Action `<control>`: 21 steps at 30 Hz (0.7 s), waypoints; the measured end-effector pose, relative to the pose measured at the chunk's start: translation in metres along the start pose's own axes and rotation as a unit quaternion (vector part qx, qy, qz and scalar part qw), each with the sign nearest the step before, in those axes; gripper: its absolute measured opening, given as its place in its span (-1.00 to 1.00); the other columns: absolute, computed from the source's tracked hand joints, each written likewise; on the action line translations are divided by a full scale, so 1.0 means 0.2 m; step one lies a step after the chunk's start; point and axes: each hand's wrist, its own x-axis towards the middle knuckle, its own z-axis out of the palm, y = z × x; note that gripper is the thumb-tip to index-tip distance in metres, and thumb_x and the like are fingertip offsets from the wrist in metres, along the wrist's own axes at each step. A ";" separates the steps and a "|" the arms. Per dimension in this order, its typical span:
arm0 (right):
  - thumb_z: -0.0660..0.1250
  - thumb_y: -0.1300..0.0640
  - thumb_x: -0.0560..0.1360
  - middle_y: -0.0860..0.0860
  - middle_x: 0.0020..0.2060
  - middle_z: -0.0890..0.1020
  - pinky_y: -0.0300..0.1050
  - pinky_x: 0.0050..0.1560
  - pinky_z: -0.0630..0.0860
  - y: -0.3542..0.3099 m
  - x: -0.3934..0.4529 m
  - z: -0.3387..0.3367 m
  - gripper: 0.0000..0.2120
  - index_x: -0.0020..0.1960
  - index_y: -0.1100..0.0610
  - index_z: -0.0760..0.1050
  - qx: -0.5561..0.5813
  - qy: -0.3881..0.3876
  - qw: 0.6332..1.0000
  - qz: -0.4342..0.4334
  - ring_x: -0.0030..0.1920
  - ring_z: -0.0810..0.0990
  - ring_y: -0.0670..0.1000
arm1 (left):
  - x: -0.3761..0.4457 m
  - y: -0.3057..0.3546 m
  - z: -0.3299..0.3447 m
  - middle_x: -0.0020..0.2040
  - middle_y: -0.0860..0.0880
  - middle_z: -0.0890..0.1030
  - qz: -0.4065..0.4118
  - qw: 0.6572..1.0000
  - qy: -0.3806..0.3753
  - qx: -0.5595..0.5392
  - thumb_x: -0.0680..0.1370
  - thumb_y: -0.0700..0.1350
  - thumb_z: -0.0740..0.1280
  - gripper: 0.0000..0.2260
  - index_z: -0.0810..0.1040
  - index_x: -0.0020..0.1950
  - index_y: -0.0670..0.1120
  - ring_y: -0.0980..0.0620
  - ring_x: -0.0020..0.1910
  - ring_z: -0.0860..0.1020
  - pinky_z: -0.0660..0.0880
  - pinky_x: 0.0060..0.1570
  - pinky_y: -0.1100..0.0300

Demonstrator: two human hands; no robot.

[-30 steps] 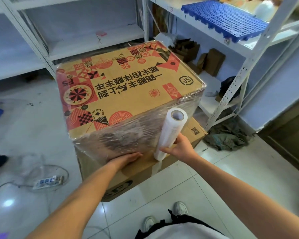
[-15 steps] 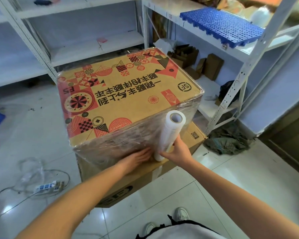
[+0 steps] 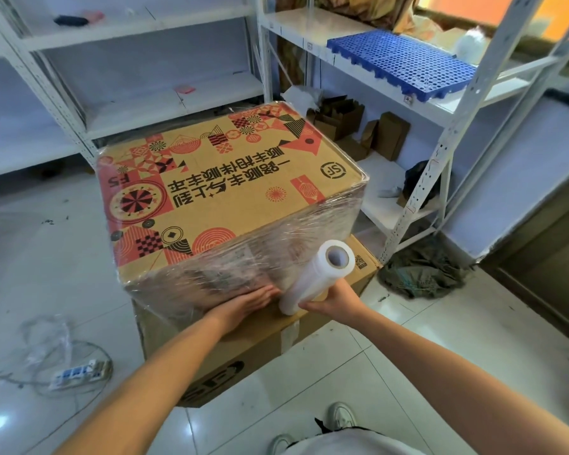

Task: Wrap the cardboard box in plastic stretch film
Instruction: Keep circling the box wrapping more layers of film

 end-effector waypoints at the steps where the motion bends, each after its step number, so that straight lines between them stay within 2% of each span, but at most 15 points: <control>1: 0.56 0.10 0.31 -0.01 0.18 0.53 -0.08 0.27 0.41 0.01 0.01 -0.01 -0.42 0.27 0.11 0.44 -0.019 0.013 1.000 0.013 0.24 0.46 0.01 | 0.00 0.00 0.00 0.42 -0.48 -0.29 0.002 1.000 -0.006 -0.007 0.57 0.23 0.09 -0.12 -0.31 0.43 -0.42 -0.55 0.34 -0.29 -0.37 0.23 -0.45; 4: 0.54 -0.05 0.31 -0.03 0.16 0.56 -0.15 0.14 0.41 0.03 0.03 -0.03 -0.42 0.25 0.05 0.45 -0.098 0.044 0.993 0.042 0.19 0.49 0.01 | -0.02 0.01 0.00 0.41 -0.49 -0.30 0.007 0.999 -0.021 -0.024 0.55 0.25 0.10 -0.09 -0.31 0.42 -0.43 -0.58 0.31 -0.35 -0.40 0.20 -0.47; 6: 0.52 -0.10 0.30 -0.04 0.13 0.58 -0.16 0.06 0.40 0.02 0.05 -0.02 -0.41 0.25 0.03 0.44 -0.112 0.062 0.990 0.055 0.16 0.51 0.03 | -0.03 0.00 -0.01 0.42 -0.46 -0.31 0.021 0.999 -0.032 -0.030 0.54 0.25 0.11 -0.10 -0.29 0.45 -0.38 -0.57 0.31 -0.36 -0.42 0.19 -0.47; 12: 0.47 -0.20 0.31 -0.05 0.12 0.59 -0.10 0.01 0.46 0.01 0.08 0.01 -0.31 0.32 0.02 0.32 -0.132 0.133 0.980 0.061 0.12 0.55 0.02 | -0.02 -0.03 -0.06 0.50 -0.32 -0.22 0.008 0.998 -0.039 -0.051 0.58 0.15 0.12 -0.23 -0.22 0.50 -0.28 -0.39 0.43 -0.23 -0.38 0.21 -0.37; 15: 0.49 -0.14 0.32 -0.02 0.15 0.57 -0.14 0.00 0.44 0.03 0.07 0.03 -0.31 0.34 0.03 0.31 -0.109 0.121 0.985 0.054 0.15 0.53 0.02 | 0.03 -0.03 -0.13 0.52 -0.31 -0.06 0.049 0.996 -0.053 -0.042 0.51 0.07 0.31 -0.26 0.02 0.51 -0.22 -0.42 0.44 -0.12 -0.32 0.23 -0.43; 17: 0.51 -0.07 0.32 -0.03 0.17 0.54 -0.18 0.00 0.42 0.04 0.06 0.03 -0.31 0.36 0.04 0.30 -0.060 0.103 0.992 0.038 0.17 0.51 0.01 | 0.06 -0.05 -0.20 0.50 -0.26 0.09 0.086 0.991 -0.080 -0.064 0.47 0.00 0.36 -0.36 0.23 0.48 -0.14 -0.33 0.46 0.03 -0.28 0.23 -0.41; 19: 0.53 -0.02 0.30 -0.08 0.18 0.50 -0.19 0.04 0.40 0.05 0.06 0.02 -0.27 0.38 0.05 0.29 -0.032 0.082 0.996 0.023 0.20 0.48 0.00 | 0.09 -0.08 -0.24 0.51 -0.21 0.11 0.098 0.991 -0.064 -0.065 0.46 0.01 0.37 -0.35 0.23 0.49 -0.12 -0.27 0.47 0.06 -0.28 0.23 -0.39; 21: 0.54 0.00 0.27 -0.11 0.21 0.44 -0.21 0.11 0.38 0.05 0.06 0.01 -0.17 0.42 0.05 0.22 -0.035 0.048 0.998 0.008 0.24 0.44 -0.04 | 0.10 -0.11 -0.21 0.52 -0.22 0.02 0.091 0.995 -0.025 -0.025 0.45 0.05 0.38 -0.27 0.12 0.51 -0.13 -0.32 0.48 -0.04 -0.32 0.25 -0.41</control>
